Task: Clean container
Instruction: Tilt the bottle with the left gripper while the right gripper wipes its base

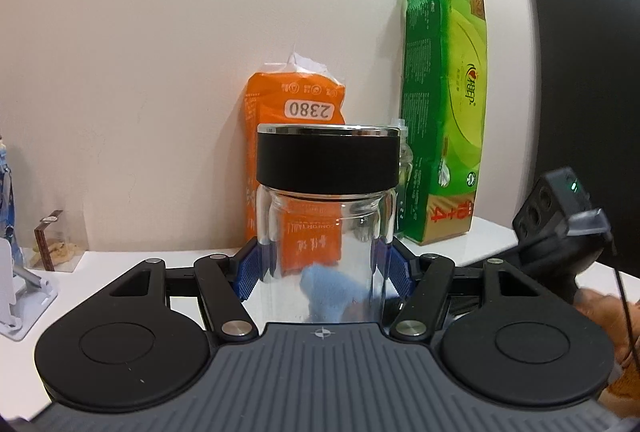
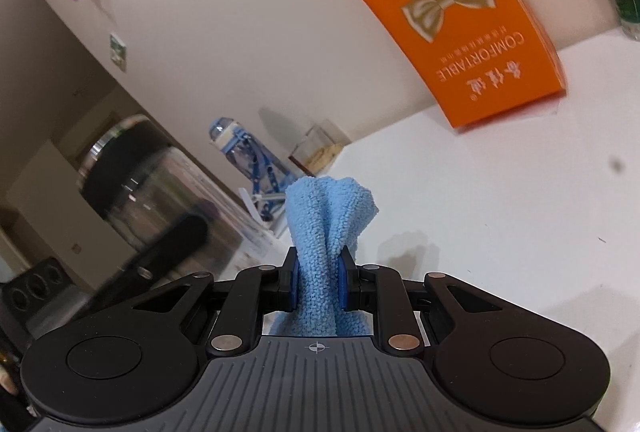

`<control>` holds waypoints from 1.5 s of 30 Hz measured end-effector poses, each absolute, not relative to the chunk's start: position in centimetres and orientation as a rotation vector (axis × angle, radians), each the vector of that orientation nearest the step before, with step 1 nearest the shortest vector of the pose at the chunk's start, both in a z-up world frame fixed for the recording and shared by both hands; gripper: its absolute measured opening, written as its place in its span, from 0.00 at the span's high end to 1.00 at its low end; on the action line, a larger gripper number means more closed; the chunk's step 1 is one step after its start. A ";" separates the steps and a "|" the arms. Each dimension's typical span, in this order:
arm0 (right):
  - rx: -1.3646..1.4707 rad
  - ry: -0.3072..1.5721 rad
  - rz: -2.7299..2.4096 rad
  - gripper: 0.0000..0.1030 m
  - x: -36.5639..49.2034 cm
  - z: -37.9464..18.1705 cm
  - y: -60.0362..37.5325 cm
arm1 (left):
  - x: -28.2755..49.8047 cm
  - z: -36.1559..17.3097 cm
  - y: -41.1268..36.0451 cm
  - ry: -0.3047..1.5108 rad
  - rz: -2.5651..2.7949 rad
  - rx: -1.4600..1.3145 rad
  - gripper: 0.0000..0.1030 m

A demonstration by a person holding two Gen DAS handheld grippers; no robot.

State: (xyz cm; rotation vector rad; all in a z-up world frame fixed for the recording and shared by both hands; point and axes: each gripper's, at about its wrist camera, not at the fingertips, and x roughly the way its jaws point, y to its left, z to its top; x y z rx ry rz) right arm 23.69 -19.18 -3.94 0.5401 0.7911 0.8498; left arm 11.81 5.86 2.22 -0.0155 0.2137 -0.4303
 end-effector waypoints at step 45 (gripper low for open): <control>-0.100 0.700 0.788 0.84 18.1 -1.9 -14.4 | 11.4 5.9 4.9 0.132 -0.451 0.005 0.24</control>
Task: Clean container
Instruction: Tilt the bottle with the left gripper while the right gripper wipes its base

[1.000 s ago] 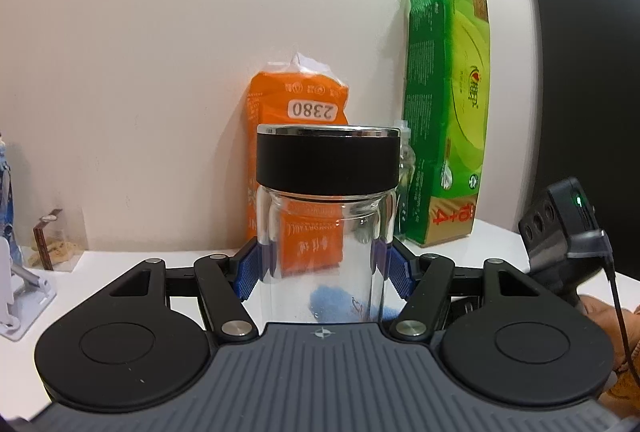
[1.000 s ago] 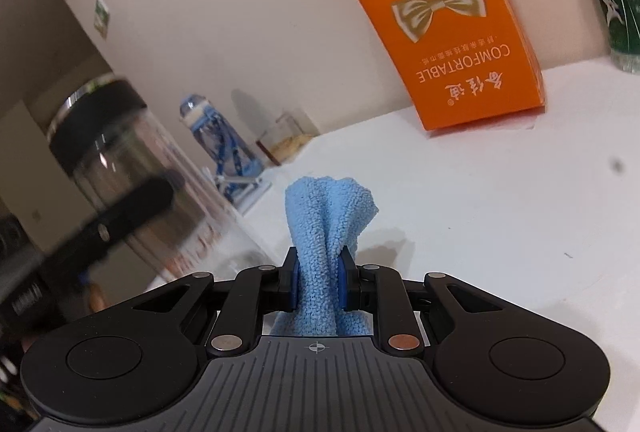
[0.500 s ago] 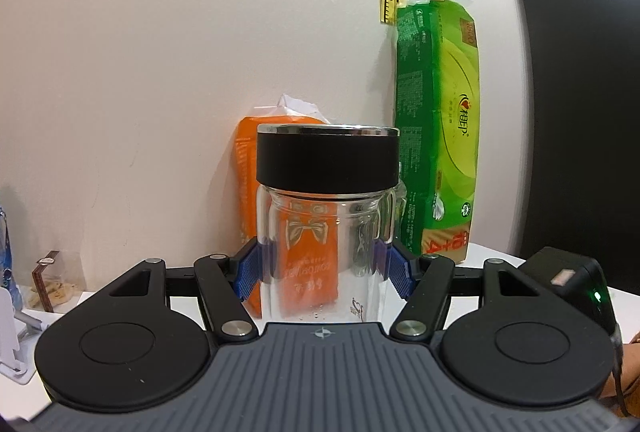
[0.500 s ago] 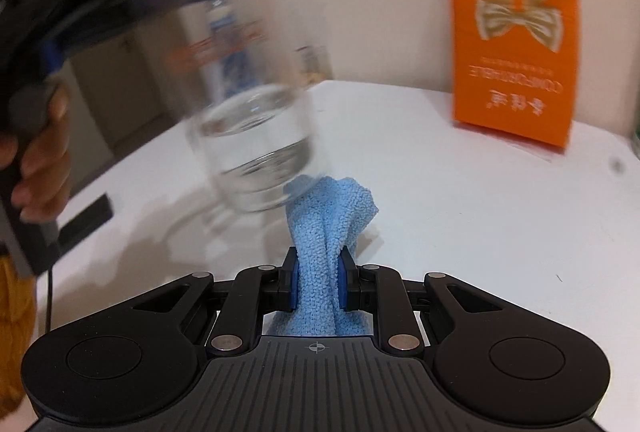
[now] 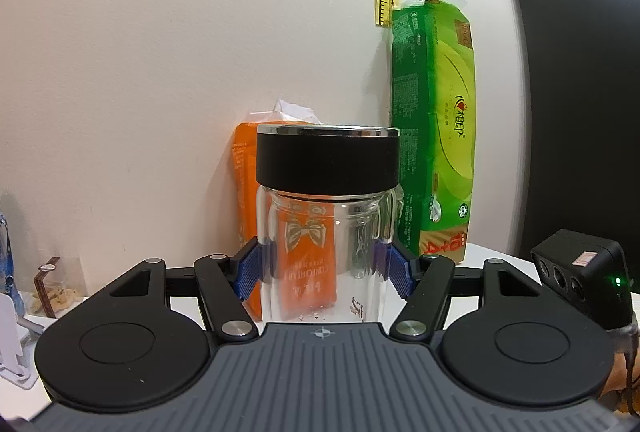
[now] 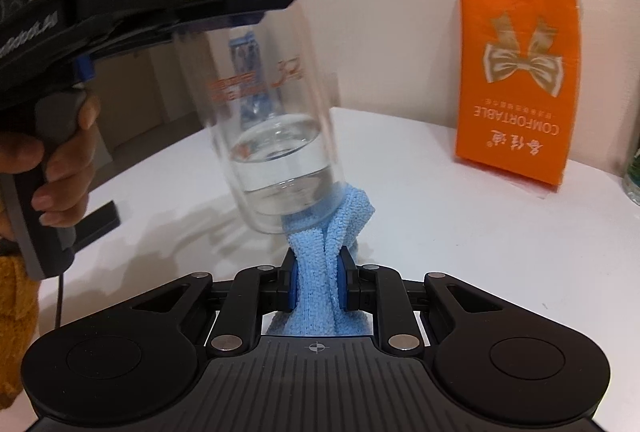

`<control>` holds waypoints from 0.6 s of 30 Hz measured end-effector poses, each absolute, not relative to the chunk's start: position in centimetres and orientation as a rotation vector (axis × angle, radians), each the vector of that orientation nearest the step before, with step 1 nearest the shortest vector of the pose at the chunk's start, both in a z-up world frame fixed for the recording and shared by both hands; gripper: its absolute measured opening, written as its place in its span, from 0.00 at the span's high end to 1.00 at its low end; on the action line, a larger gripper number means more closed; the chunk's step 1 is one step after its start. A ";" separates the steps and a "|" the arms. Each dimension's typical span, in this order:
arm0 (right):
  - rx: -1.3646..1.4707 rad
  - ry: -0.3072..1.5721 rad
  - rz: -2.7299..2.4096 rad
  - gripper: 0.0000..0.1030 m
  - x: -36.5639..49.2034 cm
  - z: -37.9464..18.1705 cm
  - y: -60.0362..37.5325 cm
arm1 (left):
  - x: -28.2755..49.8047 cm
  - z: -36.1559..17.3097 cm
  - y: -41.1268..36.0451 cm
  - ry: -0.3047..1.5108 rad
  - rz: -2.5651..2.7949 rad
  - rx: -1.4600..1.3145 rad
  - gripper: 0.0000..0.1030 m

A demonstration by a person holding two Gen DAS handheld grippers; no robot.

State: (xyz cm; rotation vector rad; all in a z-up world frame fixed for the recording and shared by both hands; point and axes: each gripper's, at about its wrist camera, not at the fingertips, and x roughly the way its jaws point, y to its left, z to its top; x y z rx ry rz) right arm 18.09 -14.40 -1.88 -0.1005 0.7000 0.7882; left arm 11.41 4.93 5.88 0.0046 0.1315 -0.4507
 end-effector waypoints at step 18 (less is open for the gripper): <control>-0.104 0.703 0.816 0.84 17.6 -1.9 -13.5 | 10.7 6.0 4.7 0.136 -0.439 0.002 0.24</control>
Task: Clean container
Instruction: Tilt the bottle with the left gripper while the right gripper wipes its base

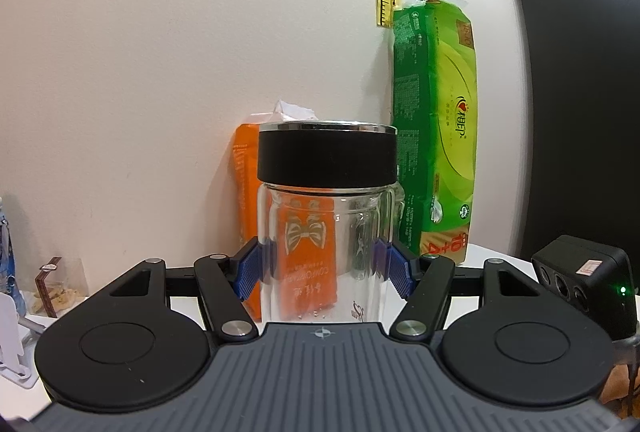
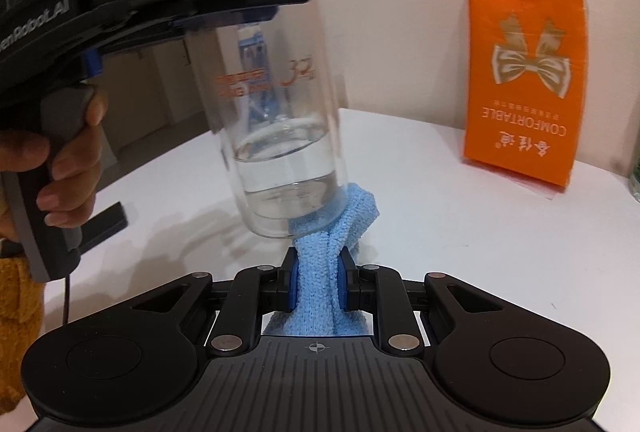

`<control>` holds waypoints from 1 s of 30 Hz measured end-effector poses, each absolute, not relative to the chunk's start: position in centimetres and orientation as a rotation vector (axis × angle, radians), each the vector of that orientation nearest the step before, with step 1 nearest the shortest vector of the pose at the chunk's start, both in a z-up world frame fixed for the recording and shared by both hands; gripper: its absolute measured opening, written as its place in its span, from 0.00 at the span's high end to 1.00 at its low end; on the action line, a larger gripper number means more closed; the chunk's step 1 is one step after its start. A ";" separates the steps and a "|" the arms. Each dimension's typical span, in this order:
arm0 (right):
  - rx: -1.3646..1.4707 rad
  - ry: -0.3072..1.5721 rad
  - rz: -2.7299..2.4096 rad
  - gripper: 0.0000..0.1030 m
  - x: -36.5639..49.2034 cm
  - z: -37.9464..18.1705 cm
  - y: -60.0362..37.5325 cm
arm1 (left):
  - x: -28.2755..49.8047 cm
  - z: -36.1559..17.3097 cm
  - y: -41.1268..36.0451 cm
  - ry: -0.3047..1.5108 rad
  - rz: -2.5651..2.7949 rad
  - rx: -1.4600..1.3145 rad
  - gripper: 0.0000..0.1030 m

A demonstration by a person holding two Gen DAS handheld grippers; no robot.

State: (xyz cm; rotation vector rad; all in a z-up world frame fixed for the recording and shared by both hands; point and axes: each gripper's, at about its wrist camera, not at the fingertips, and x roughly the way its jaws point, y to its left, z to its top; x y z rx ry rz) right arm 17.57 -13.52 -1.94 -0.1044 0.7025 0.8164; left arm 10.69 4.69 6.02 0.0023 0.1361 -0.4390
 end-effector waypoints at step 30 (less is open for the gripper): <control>-0.084 0.713 0.760 0.84 18.0 -1.8 -15.1 | 11.0 5.4 5.1 0.150 -0.435 -0.008 0.24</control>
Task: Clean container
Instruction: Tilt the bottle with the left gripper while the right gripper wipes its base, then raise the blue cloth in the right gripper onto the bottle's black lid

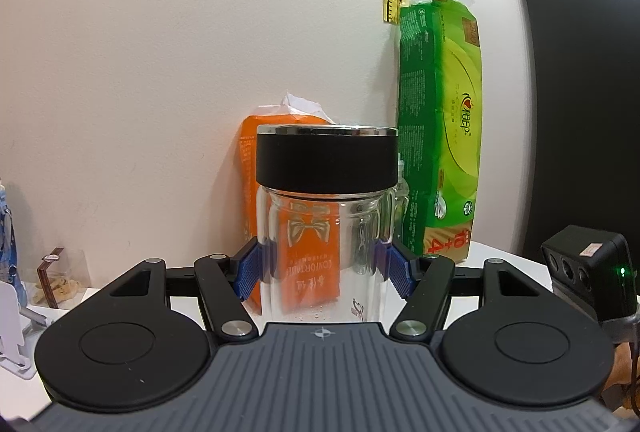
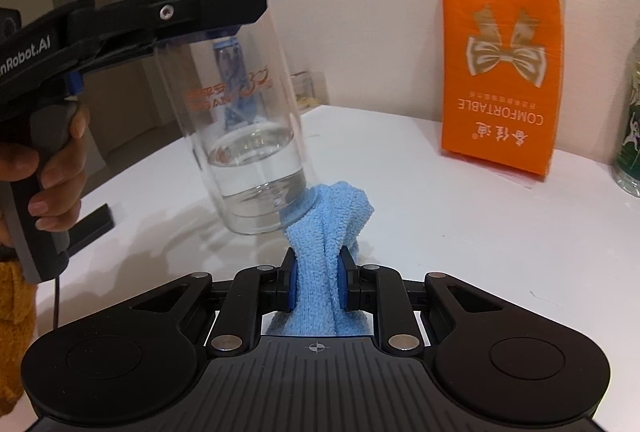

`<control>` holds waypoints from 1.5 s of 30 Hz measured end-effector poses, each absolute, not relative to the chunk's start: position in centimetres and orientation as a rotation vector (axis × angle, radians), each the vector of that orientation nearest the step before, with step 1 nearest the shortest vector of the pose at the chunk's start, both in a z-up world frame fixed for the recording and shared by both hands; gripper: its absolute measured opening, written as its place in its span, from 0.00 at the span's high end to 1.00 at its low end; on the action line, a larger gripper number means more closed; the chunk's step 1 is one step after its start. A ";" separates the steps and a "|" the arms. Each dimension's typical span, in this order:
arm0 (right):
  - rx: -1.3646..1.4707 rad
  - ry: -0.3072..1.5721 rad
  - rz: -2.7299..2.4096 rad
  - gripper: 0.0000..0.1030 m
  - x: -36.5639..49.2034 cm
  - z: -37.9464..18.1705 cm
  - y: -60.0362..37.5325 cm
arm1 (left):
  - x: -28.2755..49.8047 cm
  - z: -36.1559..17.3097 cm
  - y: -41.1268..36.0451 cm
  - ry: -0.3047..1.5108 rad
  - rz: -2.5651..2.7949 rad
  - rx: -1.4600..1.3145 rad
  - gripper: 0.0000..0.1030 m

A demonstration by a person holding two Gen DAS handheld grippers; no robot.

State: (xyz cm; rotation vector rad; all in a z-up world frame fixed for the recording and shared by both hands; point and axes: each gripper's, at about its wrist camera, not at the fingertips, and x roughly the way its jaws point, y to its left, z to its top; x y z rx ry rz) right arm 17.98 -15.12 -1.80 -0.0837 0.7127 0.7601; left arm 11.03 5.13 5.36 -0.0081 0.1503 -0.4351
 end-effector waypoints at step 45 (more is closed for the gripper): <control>-0.189 0.476 0.786 0.84 17.2 12.7 -13.2 | 12.5 -0.1 5.0 0.250 -0.449 -0.035 0.24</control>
